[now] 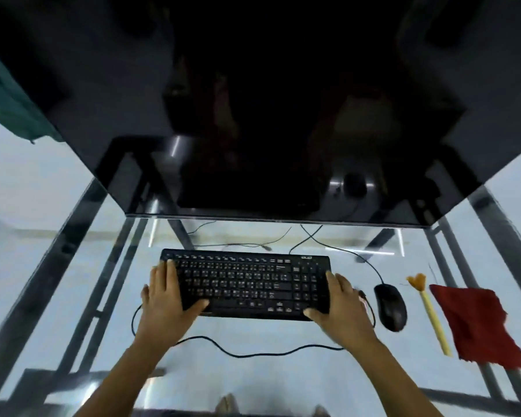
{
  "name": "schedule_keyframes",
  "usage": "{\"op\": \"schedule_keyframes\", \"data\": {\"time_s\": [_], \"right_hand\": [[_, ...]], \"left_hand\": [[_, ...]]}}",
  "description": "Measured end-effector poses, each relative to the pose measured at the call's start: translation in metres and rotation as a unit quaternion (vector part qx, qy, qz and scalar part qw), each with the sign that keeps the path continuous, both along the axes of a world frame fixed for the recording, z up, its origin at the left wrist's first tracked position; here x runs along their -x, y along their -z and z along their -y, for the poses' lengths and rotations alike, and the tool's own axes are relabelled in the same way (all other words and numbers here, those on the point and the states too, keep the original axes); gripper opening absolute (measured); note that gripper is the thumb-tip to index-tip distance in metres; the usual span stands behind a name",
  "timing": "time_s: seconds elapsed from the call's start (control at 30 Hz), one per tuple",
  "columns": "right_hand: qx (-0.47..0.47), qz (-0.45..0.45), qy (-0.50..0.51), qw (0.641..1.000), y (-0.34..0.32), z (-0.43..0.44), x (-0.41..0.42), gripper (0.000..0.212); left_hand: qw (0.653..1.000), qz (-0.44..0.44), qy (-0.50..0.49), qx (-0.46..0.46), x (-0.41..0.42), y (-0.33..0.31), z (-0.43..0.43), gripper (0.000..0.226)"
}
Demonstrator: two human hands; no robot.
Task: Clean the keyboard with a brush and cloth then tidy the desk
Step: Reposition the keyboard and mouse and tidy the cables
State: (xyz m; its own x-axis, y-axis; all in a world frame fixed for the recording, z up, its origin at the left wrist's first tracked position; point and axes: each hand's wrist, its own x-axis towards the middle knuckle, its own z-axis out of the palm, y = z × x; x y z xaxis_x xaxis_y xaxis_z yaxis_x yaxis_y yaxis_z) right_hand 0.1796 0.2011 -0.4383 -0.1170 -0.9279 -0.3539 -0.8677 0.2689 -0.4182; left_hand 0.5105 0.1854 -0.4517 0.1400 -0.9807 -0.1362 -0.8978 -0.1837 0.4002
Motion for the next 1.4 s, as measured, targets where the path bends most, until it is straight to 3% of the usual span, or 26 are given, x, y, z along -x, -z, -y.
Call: {"op": "schedule_keyframes", "data": {"time_s": [0.1,0.3,0.4,0.53,0.8,1.4], "right_hand": [[0.028,0.014,0.012,0.999,0.012,-0.013,-0.006,0.098],[0.084,-0.002,0.062,0.995,0.026,-0.013,-0.013,0.093],[0.097,-0.013,0.106,0.99,0.023,0.001,-0.012,0.08],[0.109,-0.035,0.072,0.991,0.024,0.025,-0.012,0.072],[0.134,-0.025,0.087,0.987,0.031,0.056,-0.017,0.065],[0.138,-0.008,0.108,0.985,0.037,0.088,-0.02,0.067]], "left_hand": [[0.999,0.019,0.032,-0.032,-0.041,0.01,-0.01,0.114],[0.996,-0.002,0.091,-0.007,-0.069,0.019,-0.005,0.096],[0.997,-0.047,0.062,-0.019,-0.069,0.017,0.008,0.092],[0.994,-0.112,0.0,-0.017,-0.059,0.008,0.03,0.087],[0.995,-0.094,-0.019,0.031,-0.047,0.008,0.06,0.075],[0.998,-0.046,-0.032,0.022,-0.043,0.021,0.083,0.073]]}}
